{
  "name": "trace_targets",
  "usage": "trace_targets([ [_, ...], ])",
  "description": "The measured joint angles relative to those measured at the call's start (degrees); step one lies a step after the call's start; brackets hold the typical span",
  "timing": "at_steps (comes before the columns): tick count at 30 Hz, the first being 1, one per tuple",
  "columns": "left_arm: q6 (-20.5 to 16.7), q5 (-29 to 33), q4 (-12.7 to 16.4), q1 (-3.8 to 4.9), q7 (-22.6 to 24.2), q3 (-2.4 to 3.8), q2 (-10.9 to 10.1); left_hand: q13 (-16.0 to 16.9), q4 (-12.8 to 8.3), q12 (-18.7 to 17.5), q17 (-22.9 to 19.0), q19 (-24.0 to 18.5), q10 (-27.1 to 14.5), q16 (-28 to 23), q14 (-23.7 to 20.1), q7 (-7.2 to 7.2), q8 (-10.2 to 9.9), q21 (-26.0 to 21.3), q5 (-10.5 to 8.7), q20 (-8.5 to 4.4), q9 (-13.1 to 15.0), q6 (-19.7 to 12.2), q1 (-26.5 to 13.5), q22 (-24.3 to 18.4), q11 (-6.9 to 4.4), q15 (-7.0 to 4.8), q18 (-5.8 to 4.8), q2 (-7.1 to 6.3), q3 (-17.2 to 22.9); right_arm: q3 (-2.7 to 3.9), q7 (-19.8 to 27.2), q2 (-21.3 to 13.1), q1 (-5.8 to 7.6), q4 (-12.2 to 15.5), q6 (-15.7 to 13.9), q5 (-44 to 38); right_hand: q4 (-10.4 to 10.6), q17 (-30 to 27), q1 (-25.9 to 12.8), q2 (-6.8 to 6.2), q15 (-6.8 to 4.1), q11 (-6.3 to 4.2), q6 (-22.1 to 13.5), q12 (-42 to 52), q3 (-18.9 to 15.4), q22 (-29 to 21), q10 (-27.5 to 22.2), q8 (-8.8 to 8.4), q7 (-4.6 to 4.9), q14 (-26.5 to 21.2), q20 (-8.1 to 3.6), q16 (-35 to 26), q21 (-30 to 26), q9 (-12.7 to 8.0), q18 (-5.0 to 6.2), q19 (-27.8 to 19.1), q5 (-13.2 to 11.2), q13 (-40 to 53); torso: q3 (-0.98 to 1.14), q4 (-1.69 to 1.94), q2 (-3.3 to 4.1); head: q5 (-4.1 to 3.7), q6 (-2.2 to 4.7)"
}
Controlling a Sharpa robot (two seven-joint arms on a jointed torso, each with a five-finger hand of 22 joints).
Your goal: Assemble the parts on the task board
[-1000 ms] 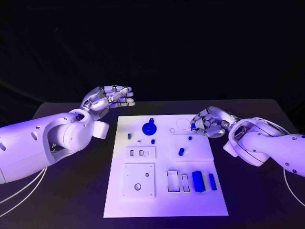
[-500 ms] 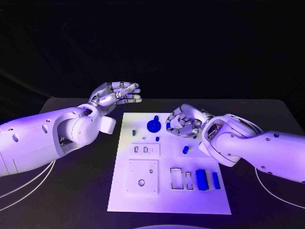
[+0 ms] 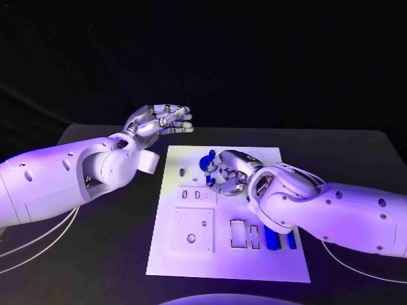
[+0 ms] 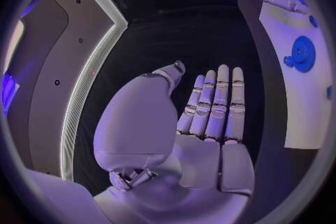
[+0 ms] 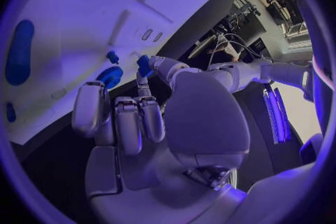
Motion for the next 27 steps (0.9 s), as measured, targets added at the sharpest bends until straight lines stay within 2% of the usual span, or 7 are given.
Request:
trace_targets([
  [2, 0.0, 0.0, 0.0, 0.0, 0.0, 0.0, 0.0, 0.0, 0.0, 0.0, 0.0, 0.0, 0.0, 0.0, 0.0, 0.0, 0.0, 0.0, 0.0, 0.0, 0.0, 0.0, 0.0, 0.0, 0.0, 0.0, -0.01, 0.0, 0.0, -0.03, -0.4, 0.3, -0.32, -0.1, 0.0, -1.1, 0.0, 0.0, -0.4, -0.44, 0.0, 0.0, 0.2, 0.0, 0.0, 0.1, 0.0, 0.05, -0.21, 0.0, 0.0, 0.0, 0.0, 0.4, 0.0, 0.0, 0.0, 0.0, 0.0, -0.04, 0.04, 0.02, -0.06],
  [13, 0.2, 0.0, 0.1, 0.01, -0.1, 0.0, 0.0, 0.0, 0.0, 0.0, 0.0, 0.0, 0.0, 0.0, 0.0, 0.0, 0.0, 0.0, 0.0, -0.02, 0.0, 0.0, 0.0, 0.0, 0.0, 0.0, 0.0, 0.0, 0.0, -0.15, -1.8, 1.6, -1.68, -0.3, -0.1, -5.5, 0.2, 0.0, -1.0, -0.4, 0.0, -0.2, 0.2, 0.0, -0.2, 0.2, 0.2, 0.24, -0.22, 0.0, 0.0, 0.0, 0.0, 0.4, 0.01, 0.0, 0.0, 0.0, 0.02, 0.08, 0.08, 0.41, -0.69],
  [27, 0.3, -0.1, 0.0, 0.01, -0.1, 0.0, 0.1, 0.0, 0.0, 0.0, 0.0, 0.0, 0.0, 0.0, 0.0, 0.0, 0.0, 0.0, 0.0, -0.03, 0.0, 0.0, 0.0, 0.0, 0.0, 0.0, 0.0, 0.0, 0.0, -0.46, -2.2, 2.6, -2.91, -1.2, 0.0, -7.1, 0.2, 0.0, -1.0, -0.46, 0.0, -0.2, 0.2, 0.0, -0.2, 0.1, 0.2, 0.21, -0.21, 0.0, -0.21, 0.0, 0.0, 0.5, 0.0, -0.2, 0.0, 0.0, 0.03, 0.04, 0.08, 0.73, -0.93],
])
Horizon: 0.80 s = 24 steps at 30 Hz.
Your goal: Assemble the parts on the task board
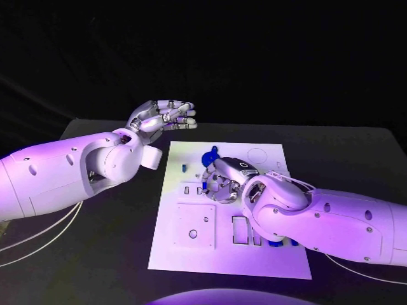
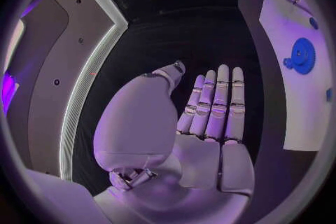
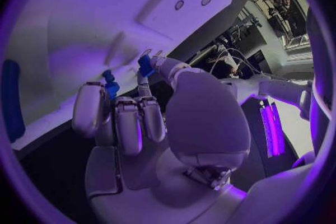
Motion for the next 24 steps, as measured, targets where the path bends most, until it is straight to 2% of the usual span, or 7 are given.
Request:
trace_targets([
  [5, 0.0, 0.0, 0.0, 0.0, 0.0, 0.0, 0.0, 0.0, 0.0, 0.0, 0.0, 0.0, 0.0, 0.0, 0.0, 0.0, 0.0, 0.0, 0.0, 0.0, 0.0, 0.0, 0.0, 0.0, 0.0, 0.0, 0.0, 0.0, 0.0, -0.04, 0.0, 0.3, -0.32, -0.2, 0.0, -0.1, 0.0, 0.0, -0.2, -0.23, -0.02, 0.0, 0.0, 0.0, 0.0, -0.1, 0.0, -0.06, 0.01, 0.0, 0.0, 0.0, 0.0, 0.0, 0.01, 0.0, 0.0, 0.0, 0.05, 0.01, 0.01, 0.09, -0.05],
  [24, 0.1, -0.1, 0.1, 0.0, -0.1, 0.0, -0.2, 0.1, 0.0, 0.0, 0.1, 0.0, 0.0, 0.0, -0.2, 0.0, 0.0, 0.0, 0.0, -0.01, 0.0, 0.0, 0.0, 0.0, 0.0, 0.2, 0.0, 0.0, 0.0, 0.08, 0.3, 0.5, -1.13, -1.0, 0.0, -0.4, 0.0, 0.0, -0.5, -0.47, -0.21, 0.0, -0.1, -0.3, 0.0, -0.6, 0.0, -0.27, 0.08, 0.2, -0.2, 0.0, -0.2, -0.1, 0.0, -0.2, -0.1, 0.0, -0.03, -0.03, -0.05, 0.3, -0.58],
])
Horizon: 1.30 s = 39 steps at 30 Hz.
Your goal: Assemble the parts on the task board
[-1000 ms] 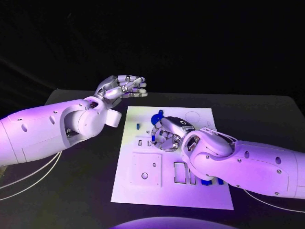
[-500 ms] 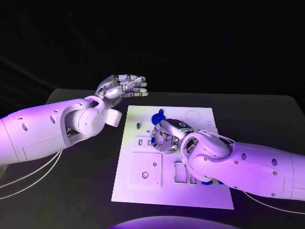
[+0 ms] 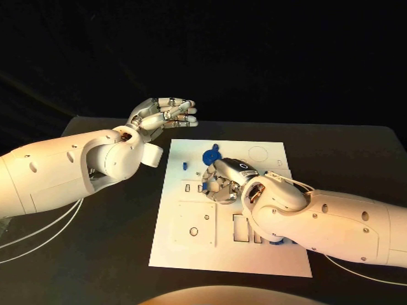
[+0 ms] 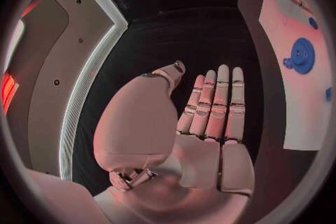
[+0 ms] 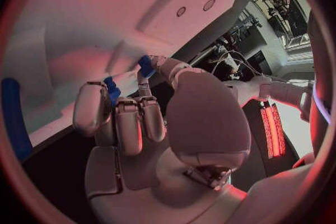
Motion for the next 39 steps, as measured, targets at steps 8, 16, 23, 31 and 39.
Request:
trace_targets([
  [8, 0.0, -0.1, 0.0, 0.0, -0.1, 0.0, -0.1, 0.0, 0.0, 0.0, 0.0, 0.0, 0.0, 0.0, 0.0, 0.0, 0.0, 0.0, 0.0, 0.0, 0.0, 0.0, 0.0, 0.0, 0.0, 0.0, 0.0, 0.0, 0.0, 0.01, 0.2, 0.0, -0.14, 0.0, 0.0, -0.1, 0.0, 0.0, 0.3, -0.31, 0.0, 0.0, -0.5, -0.3, 0.0, -0.4, 0.0, -0.01, 0.33, 0.0, 0.0, 0.0, -0.7, 0.0, 0.0, 0.0, 0.0, 0.0, -0.05, -0.01, -0.02, 0.05, -0.12],
  [16, 0.0, -0.1, 0.0, 0.0, -0.1, 0.0, -0.1, 0.0, 0.0, 0.0, 0.0, 0.0, 0.0, 0.0, 0.0, 0.0, 0.0, 0.0, 0.0, 0.0, 0.0, 0.0, 0.0, 0.0, 0.0, 0.0, 0.0, 0.0, 0.0, -0.04, 0.4, -0.1, -0.26, 0.0, 0.0, -0.1, -0.2, 0.0, 0.3, -0.76, 0.0, 0.0, -1.2, -0.9, -0.2, -0.8, 0.0, -0.36, 0.63, 0.0, 0.01, -0.2, -0.9, 0.0, 0.0, -0.4, 0.0, 0.0, -0.07, -0.01, -0.04, 0.11, -0.13],
  [23, 0.0, -0.1, 0.0, 0.0, -0.2, 0.0, -0.2, 0.0, 0.0, 0.0, 0.0, 0.0, 0.0, 0.0, 0.0, 0.0, 0.0, 0.0, 0.0, 0.0, 0.0, 0.0, 0.0, 0.0, 0.0, 0.0, 0.0, 0.0, 0.0, -0.11, 0.5, -0.1, -0.38, 0.0, -0.1, -0.1, -0.4, 0.0, 0.1, -1.29, 0.0, 0.02, -2.3, -1.2, -0.4, -1.2, 0.0, -1.11, 1.03, 0.0, 0.22, -0.4, -1.4, -0.2, 0.0, -0.6, 0.0, 0.0, -0.04, 0.0, -0.04, 0.15, -0.1],
  [31, 0.1, -0.2, 0.0, 0.0, -0.3, 0.0, -0.4, 0.0, 0.0, 0.0, 0.1, 0.0, 0.0, 0.0, 0.0, 0.0, 0.0, 0.0, 0.0, 0.0, 0.0, 0.0, 0.0, 0.0, 0.0, 0.0, 0.0, 0.0, 0.0, -0.13, 0.7, -0.2, -0.42, -0.1, -0.4, -0.1, 0.0, 0.0, -0.9, -2.29, 0.22, 0.42, -3.1, -1.5, -2.1, -1.4, 0.0, -1.71, 1.32, -0.2, 0.42, -0.7, -1.8, -0.3, 0.0, -0.8, 0.0, 0.0, -0.01, 0.0, -0.04, 0.12, -0.02],
  [39, 0.2, -0.2, 0.0, 0.0, -0.4, 0.0, -0.5, 0.0, 0.0, 0.0, 0.1, 0.0, 0.0, 0.0, 0.0, 0.0, 0.0, 0.0, 0.0, 0.0, 0.0, 0.0, 0.0, 0.0, 0.0, 0.0, 0.0, 0.0, 0.0, -0.13, 1.0, -0.2, -0.42, -0.1, -1.1, 0.0, 0.2, 0.0, -1.2, -2.57, 0.65, 0.85, -5.6, -2.0, -4.6, -1.5, 0.0, -3.17, 1.87, -0.2, 0.63, -0.9, -2.4, -0.7, 0.0, -1.0, 0.0, 0.0, 0.01, 0.0, -0.03, 0.11, 0.04],
])
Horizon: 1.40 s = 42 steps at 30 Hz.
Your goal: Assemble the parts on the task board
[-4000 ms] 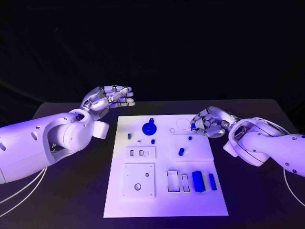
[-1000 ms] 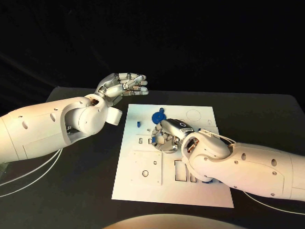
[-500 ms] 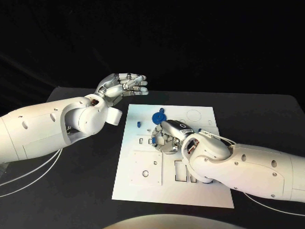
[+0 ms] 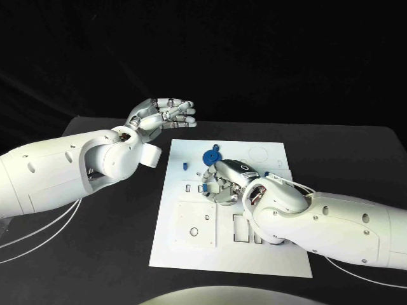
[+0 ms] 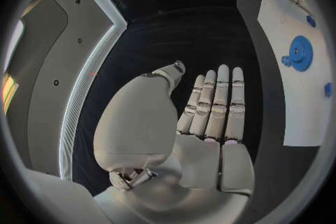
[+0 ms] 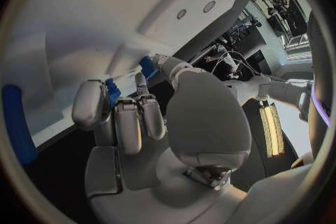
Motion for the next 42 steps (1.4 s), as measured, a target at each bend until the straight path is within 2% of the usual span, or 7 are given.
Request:
trace_targets([
  [5, 0.0, 0.0, 0.0, 0.0, -0.1, 0.0, 0.0, 0.0, 0.0, 0.0, 0.0, 0.0, 0.0, 0.0, 0.0, 0.0, 0.0, 0.0, 0.0, 0.0, 0.0, 0.0, 0.0, 0.0, 0.0, 0.0, 0.0, 0.0, 0.0, 0.0, 0.4, -0.3, 0.0, 0.2, -0.9, 0.2, 0.7, 0.0, 0.7, -0.06, 0.4, 0.39, -1.4, -0.1, -4.7, -0.1, 0.0, -0.99, 0.44, 0.0, 0.26, 0.0, -0.4, -0.1, 0.0, -0.1, 0.0, 0.0, 0.01, -0.01, 0.0, -0.01, 0.03],
  [12, 0.1, -0.4, -0.3, 0.0, -0.5, 0.0, 0.0, 0.0, -0.1, -0.1, 0.4, 1.6, -0.4, -0.2, -0.2, -0.17, -0.3, 0.6, 0.0, -0.41, 0.0, -0.4, 0.0, 0.3, 0.01, -0.21, -0.01, 0.0, -0.3, 0.0, 2.1, -2.9, 0.09, 2.3, -3.4, 1.4, 8.1, 0.0, 8.6, 3.51, 1.11, 1.11, -3.5, -0.3, -24.7, 0.1, -0.1, -3.04, 1.11, 0.1, 0.93, 0.0, -0.9, -0.3, 0.0, 0.1, 0.5, 0.0, -0.01, -0.02, -0.04, 0.06, 0.08],
  [16, 0.2, -1.5, -0.8, 0.0, -1.2, 0.0, -0.1, 0.2, 0.2, -0.2, 1.5, 6.8, -0.2, 1.0, 2.1, -0.24, -0.4, 3.1, 0.0, -2.05, 0.1, -1.0, -0.3, 1.2, -0.25, -1.04, -0.01, -0.31, -1.7, 0.02, 5.2, -5.7, 1.71, 3.7, -4.4, 5.4, 8.4, 0.0, 10.3, 5.15, 1.11, 1.11, -2.1, -0.3, -25.5, -0.2, -0.1, -2.3, 0.53, 0.1, 0.93, -0.2, -1.8, 0.2, 0.0, 0.1, 0.5, 0.0, -0.04, -0.02, -0.14, 0.12, 0.23],
  [24, 2.2, -7.9, -1.7, 0.03, -5.0, -0.04, -0.4, 5.0, -0.6, 8.6, 12.4, 23.6, 12.0, 18.8, 22.1, -2.3, 2.4, 14.8, 0.0, -9.02, 1.9, 2.7, 0.3, 6.5, -5.94, -7.48, -0.02, -1.93, -5.5, 0.25, 13.4, -11.6, 7.2, 5.1, -0.6, 19.5, 7.8, 0.0, 12.9, 8.13, 1.01, 1.09, 0.5, -0.9, -21.6, -0.7, -0.1, -0.71, 0.0, 0.0, 0.61, -0.6, -2.6, 0.8, -0.01, -0.2, 0.5, 0.0, -0.08, -0.19, -0.39, -0.13, 0.41],
  [29, 5.8, -14.9, -1.5, 0.11, -10.9, -0.01, -0.7, 14.6, 0.9, 20.5, 47.8, 29.8, 11.5, 53.4, 29.1, -3.92, 7.0, 37.7, 0.0, -11.38, 5.1, 1.7, 0.2, 29.1, -7.73, -9.22, -1.85, -0.29, -9.1, 0.24, 17.5, -15.6, 9.6, 5.6, 3.1, 29.3, 7.9, 0.0, 14.1, 7.44, 0.65, 0.46, 1.4, -3.9, -18.5, -4.0, -0.3, -0.53, -0.3, 0.1, 0.21, -2.7, -6.7, 0.7, 0.54, -3.0, 0.5, 0.3, -0.01, -0.25, -0.62, -0.01, 0.34],
  [35, 11.5, -24.5, -0.1, 0.52, -21.3, 0.03, -1.1, 29.9, 4.6, 40.6, 52.2, 30.1, 4.4, 57.3, 29.1, -4.32, 15.4, 55.5, 0.05, -11.4, 10.3, -2.7, -2.1, 50.4, -7.81, -9.24, -3.59, 3.1, -12.2, 0.37, 21.0, -18.5, 11.12, 3.8, 5.0, 40.6, 7.9, -21.5, 13.9, 4.17, -0.33, -0.13, 1.8, -29.4, -10.4, -21.6, -9.4, -1.77, -0.72, -4.6, -0.21, -21.2, -28.1, -0.3, 4.22, -13.5, 0.5, -9.3, 0.18, -0.14, -1.12, 0.1, -0.08],
  [42, 16.0, -34.0, 0.5, 1.11, -32.9, 0.05, 0.0, 51.5, 5.0, 62.8, 52.2, 28.8, 11.5, 57.3, 29.3, -5.01, 21.6, 59.0, 0.05, -11.27, 13.1, -4.6, -5.6, 54.2, -8.44, -9.43, -3.59, 6.9, -11.6, 0.37, 24.7, -18.9, 11.5, 0.3, 5.8, 49.2, 7.5, -38.7, 11.3, 1.51, 0.2, 0.1, 1.3, -54.2, -4.4, -29.4, -13.6, -2.31, -0.52, -9.7, 0.12, -43.0, -38.3, -0.1, 4.45, -14.1, 0.5, -35.6, 0.28, 0.04, -1.7, 0.34, -0.47],
])
